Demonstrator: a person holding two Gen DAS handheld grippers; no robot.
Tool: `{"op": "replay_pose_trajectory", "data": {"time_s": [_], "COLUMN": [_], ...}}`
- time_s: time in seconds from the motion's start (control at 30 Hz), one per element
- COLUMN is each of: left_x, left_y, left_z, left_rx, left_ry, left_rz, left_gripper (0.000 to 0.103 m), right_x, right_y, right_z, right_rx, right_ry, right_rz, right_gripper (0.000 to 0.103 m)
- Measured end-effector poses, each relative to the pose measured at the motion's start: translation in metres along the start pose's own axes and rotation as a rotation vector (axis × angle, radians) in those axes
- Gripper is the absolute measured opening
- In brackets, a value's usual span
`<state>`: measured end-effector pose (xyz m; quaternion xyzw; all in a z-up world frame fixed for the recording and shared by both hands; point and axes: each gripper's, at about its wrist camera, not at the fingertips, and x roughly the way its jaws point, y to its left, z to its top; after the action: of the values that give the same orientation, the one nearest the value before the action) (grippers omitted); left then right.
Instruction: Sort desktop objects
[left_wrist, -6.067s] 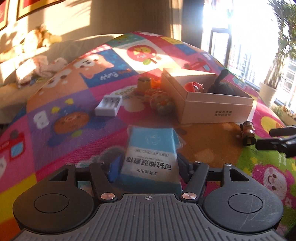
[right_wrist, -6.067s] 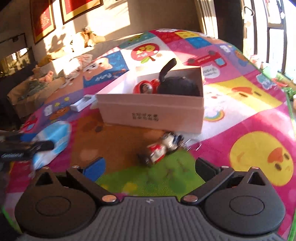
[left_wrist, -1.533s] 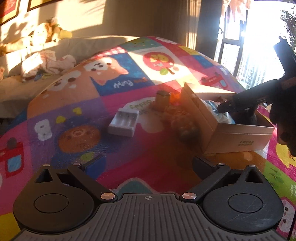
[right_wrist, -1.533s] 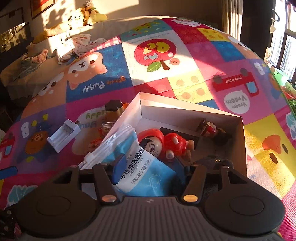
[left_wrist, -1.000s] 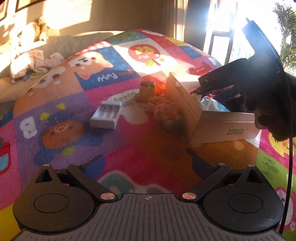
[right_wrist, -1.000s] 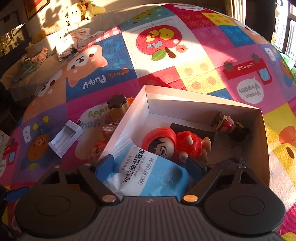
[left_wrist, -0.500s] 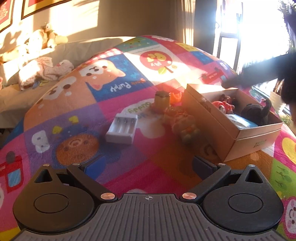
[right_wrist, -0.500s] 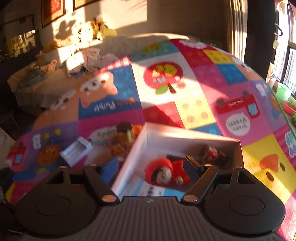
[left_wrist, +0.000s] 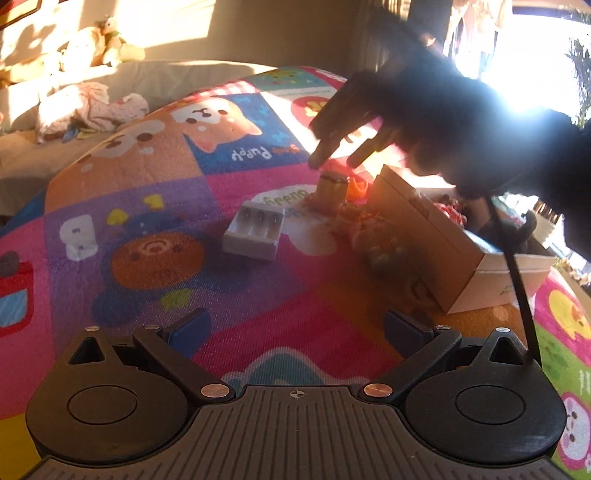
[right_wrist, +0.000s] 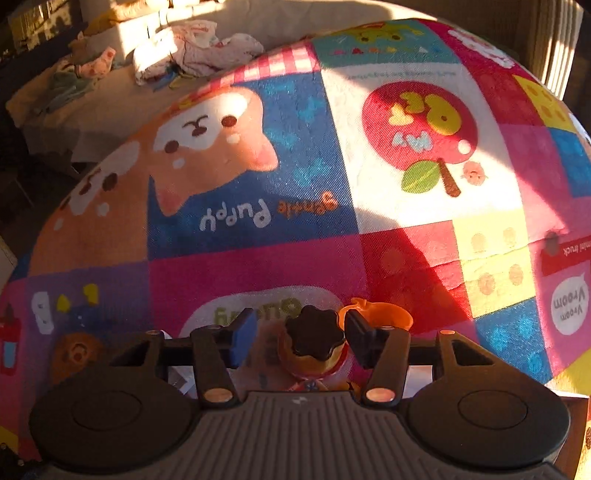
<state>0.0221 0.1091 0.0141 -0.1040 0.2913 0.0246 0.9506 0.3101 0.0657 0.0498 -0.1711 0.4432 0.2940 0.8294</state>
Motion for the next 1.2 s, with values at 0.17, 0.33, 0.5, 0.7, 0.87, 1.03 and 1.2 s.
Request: {"op": "replay_pose_trajectory", "data": {"time_s": [0.17, 0.33, 0.5, 0.7, 0.87, 1.03, 1.2], "left_x": [0.001, 0.001, 0.000, -0.002, -0.004, -0.002, -0.003], "left_y": [0.007, 0.010, 0.005, 0.004, 0.003, 0.001, -0.004], "left_z": [0.000, 0.000, -0.001, -0.002, -0.004, -0.004, -0.002], "left_rx": [-0.040, -0.057, -0.037, -0.029, -0.022, -0.025, -0.013], "left_ry": [0.002, 0.005, 0.005, 0.013, 0.014, 0.015, 0.009], "left_rz": [-0.017, -0.030, -0.036, -0.036, -0.037, -0.025, -0.004], "left_gripper": [0.102, 0.102, 0.103, 0.103, 0.103, 0.103, 0.103], "right_x": [0.042, 0.053, 0.033, -0.017, -0.108, -0.149, -0.148], "right_y": [0.009, 0.003, 0.020, 0.043, 0.027, -0.011, -0.022], "right_z": [0.009, 0.007, -0.009, -0.061, -0.114, -0.172, -0.208], "right_rx": [-0.092, -0.070, -0.058, -0.092, -0.149, -0.176, -0.205], "right_ry": [0.082, 0.116, 0.161, 0.242, 0.052, 0.017, 0.087], "right_rz": [-0.108, -0.080, 0.106, 0.358, 0.386, 0.340, 0.288], "right_gripper": [0.060, 0.060, 0.059, 0.058, 0.073, 0.078, 0.079]}}
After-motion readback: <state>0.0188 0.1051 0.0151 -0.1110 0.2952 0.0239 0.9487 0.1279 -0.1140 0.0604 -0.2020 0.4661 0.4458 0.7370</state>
